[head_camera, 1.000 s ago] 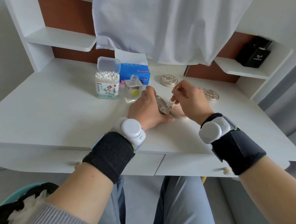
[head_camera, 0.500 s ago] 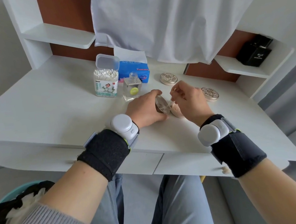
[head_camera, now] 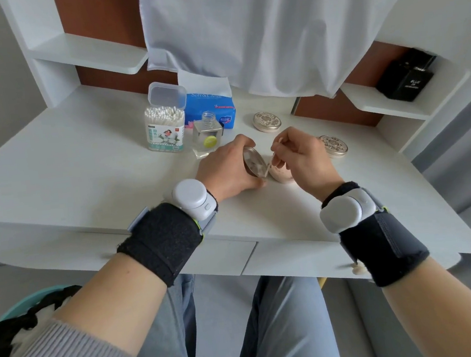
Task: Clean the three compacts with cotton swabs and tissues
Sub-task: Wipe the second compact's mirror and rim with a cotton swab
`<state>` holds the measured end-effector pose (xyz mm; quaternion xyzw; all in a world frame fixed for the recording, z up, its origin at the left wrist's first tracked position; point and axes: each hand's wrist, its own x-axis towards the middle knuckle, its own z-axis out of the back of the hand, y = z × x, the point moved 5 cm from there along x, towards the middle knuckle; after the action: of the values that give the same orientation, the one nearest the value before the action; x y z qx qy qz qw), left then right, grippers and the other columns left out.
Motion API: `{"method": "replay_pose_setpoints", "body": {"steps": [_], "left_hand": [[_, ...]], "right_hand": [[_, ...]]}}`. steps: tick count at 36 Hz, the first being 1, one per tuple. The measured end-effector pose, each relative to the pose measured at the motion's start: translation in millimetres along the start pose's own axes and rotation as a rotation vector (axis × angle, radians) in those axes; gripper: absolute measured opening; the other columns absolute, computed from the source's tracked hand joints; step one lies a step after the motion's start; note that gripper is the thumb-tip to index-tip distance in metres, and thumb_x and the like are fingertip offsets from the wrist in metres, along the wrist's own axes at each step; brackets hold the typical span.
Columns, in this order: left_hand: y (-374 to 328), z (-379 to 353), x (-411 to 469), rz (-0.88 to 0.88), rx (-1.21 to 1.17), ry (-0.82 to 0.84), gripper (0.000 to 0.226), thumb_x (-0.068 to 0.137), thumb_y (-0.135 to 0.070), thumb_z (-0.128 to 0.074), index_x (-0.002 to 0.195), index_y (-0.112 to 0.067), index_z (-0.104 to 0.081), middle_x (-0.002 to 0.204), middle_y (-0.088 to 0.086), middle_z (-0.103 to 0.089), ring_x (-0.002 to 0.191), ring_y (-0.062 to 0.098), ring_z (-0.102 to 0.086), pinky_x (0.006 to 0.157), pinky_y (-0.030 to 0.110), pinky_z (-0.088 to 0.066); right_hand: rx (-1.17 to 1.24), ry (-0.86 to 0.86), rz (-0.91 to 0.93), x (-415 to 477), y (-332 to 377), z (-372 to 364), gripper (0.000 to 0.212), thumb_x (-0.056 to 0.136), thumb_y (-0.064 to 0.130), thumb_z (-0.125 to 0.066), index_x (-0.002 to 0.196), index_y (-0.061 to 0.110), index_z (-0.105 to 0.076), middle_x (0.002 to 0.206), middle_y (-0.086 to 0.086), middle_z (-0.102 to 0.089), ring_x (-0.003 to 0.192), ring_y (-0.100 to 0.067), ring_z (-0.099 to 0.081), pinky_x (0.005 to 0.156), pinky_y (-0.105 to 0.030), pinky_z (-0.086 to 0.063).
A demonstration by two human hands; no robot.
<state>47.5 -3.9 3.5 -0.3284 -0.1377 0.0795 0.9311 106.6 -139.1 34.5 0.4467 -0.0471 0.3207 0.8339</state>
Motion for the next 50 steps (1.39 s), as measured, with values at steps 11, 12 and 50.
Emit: {"method": "replay_pose_setpoints", "body": {"steps": [11,12,50], "left_hand": [[1,-1,0,-0.012,0.01,0.015,0.077,0.066,-0.047,-0.079,0.13,-0.025,-0.044,0.132,-0.009,-0.055,0.118,0.016,-0.054,0.085,0.027,-0.04],[1,-1,1,-0.012,0.008,0.014,0.077,0.066,-0.047,-0.079,0.13,-0.025,-0.044,0.132,-0.009,-0.055,0.118,0.016,-0.054,0.084,0.027,-0.04],[4,-2,1,0.002,0.021,0.02,0.076,0.065,-0.049,-0.078,0.129,-0.027,-0.044,0.127,-0.007,-0.058,0.114,0.018,-0.056,0.083,0.029,-0.041]], "right_hand": [[-0.048,0.013,-0.011,-1,-7,-1,0.012,0.09,0.006,-0.054,0.078,0.007,-0.054,0.059,0.001,-0.064,0.055,-0.009,-0.057,0.063,-0.025,-0.044],[-0.053,0.009,-0.014,-1,-8,0,0.013,0.09,0.007,-0.054,0.077,0.009,-0.053,0.06,-0.001,-0.065,0.056,-0.011,-0.057,0.064,-0.028,-0.046],[-0.392,-0.082,0.266,-3,10,-7,0.007,0.092,0.009,-0.049,0.087,0.006,-0.054,0.065,-0.007,-0.066,0.06,-0.031,-0.059,0.061,-0.041,-0.048]]}}
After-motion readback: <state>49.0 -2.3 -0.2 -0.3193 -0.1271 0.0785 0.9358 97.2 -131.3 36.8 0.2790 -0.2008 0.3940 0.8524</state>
